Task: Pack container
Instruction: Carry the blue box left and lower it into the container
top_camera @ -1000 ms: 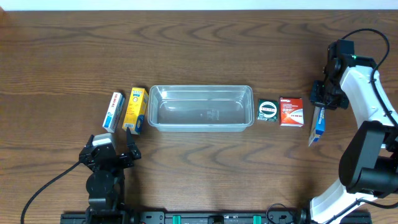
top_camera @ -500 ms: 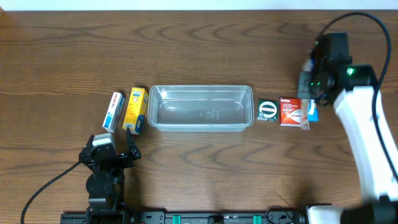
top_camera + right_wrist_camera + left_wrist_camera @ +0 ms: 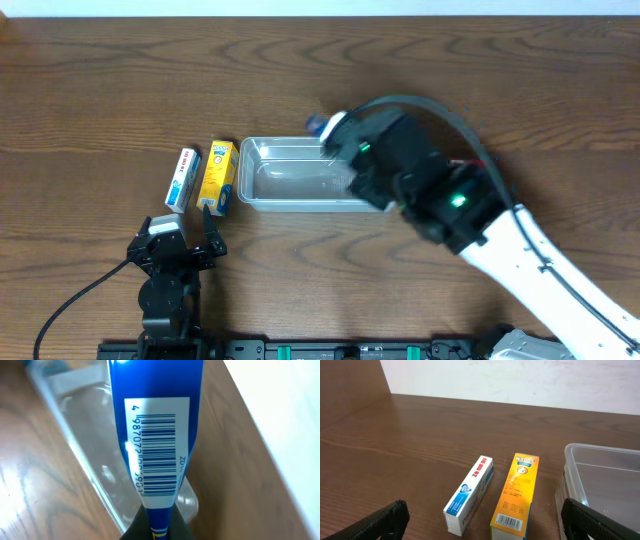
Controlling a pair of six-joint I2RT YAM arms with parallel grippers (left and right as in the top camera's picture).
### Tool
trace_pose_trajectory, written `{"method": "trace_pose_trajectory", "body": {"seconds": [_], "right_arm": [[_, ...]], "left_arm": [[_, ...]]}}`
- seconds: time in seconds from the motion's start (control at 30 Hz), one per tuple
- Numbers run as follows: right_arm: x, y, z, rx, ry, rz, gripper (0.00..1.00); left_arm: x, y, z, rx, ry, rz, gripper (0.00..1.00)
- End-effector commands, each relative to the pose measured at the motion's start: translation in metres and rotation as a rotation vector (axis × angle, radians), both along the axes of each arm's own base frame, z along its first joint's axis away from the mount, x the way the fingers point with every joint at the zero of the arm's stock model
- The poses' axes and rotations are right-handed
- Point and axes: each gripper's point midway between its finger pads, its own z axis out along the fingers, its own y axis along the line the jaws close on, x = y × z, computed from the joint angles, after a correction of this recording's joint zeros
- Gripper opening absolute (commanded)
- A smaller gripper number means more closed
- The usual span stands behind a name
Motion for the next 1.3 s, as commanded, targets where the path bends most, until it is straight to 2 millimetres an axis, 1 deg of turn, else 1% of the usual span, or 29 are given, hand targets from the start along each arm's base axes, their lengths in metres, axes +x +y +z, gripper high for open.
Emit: {"method": "trace_pose_trajectory", "body": {"seconds": [0.0,0.1,0.23,0.33,0.4,0.5,0.57,0.7,0.9,1.07,1.1,1.13,1.17,1.2,1.27], "right_arm": [[-0.002,0.020,-0.010,-0.137,-0.071,0.187,0.01],[0.009,0.024,-0.029,-0.220,-0.078,0.224,0.01],[0.034,0.023,-0.053,-0.295,-0.089,0.167,0.01],[0.052,0.019,-0.064,-0.370,-0.132,0.115,0.01],[0.061,0.017,-0.069,-0.411,-0.154,0.096,0.01],[0.064,0.019,-0.079,-0.439,-0.148,0.114,0.01],[0.066,0.016,-0.085,-0.463,-0.137,0.114,0.01],[0.068,0.015,-0.096,-0.460,-0.107,0.122,0.01],[0.064,0.021,-0.102,-0.435,-0.078,0.148,0.01],[0.065,0.020,-0.103,-0.432,-0.074,0.149,0.01],[0.065,0.020,-0.103,-0.432,-0.074,0.148,0.08],[0.065,0.019,-0.103,-0.433,-0.074,0.147,0.32],[0.066,0.018,-0.102,-0.439,-0.079,0.140,0.43],[0.068,0.015,-0.101,-0.452,-0.088,0.127,0.50],[0.073,0.007,-0.097,-0.494,-0.117,0.087,0.56]], "left_arm": [[0.000,0.001,-0.014,-0.008,0.031,0.008,0.98],[0.000,0.001,-0.014,-0.008,0.031,0.008,0.98],[0.000,0.001,-0.014,-0.008,0.031,0.008,0.98],[0.000,0.001,-0.014,-0.008,0.031,0.008,0.98],[0.000,0.001,-0.014,-0.008,0.031,0.008,0.98],[0.000,0.001,-0.014,-0.008,0.031,0.008,0.98],[0.000,0.001,-0.014,-0.008,0.031,0.008,0.98],[0.000,0.001,-0.014,-0.008,0.031,0.008,0.98],[0.000,0.001,-0.014,-0.008,0.031,0.008,0.98],[0.000,0.001,-0.014,-0.008,0.031,0.008,0.98],[0.000,0.001,-0.014,-0.008,0.031,0.008,0.98],[0.000,0.001,-0.014,-0.008,0.031,0.008,0.98],[0.000,0.001,-0.014,-0.008,0.031,0.008,0.98],[0.000,0.001,-0.014,-0.008,0.031,0.008,0.98],[0.000,0.001,-0.014,-0.008,0.031,0.008,0.98]]}}
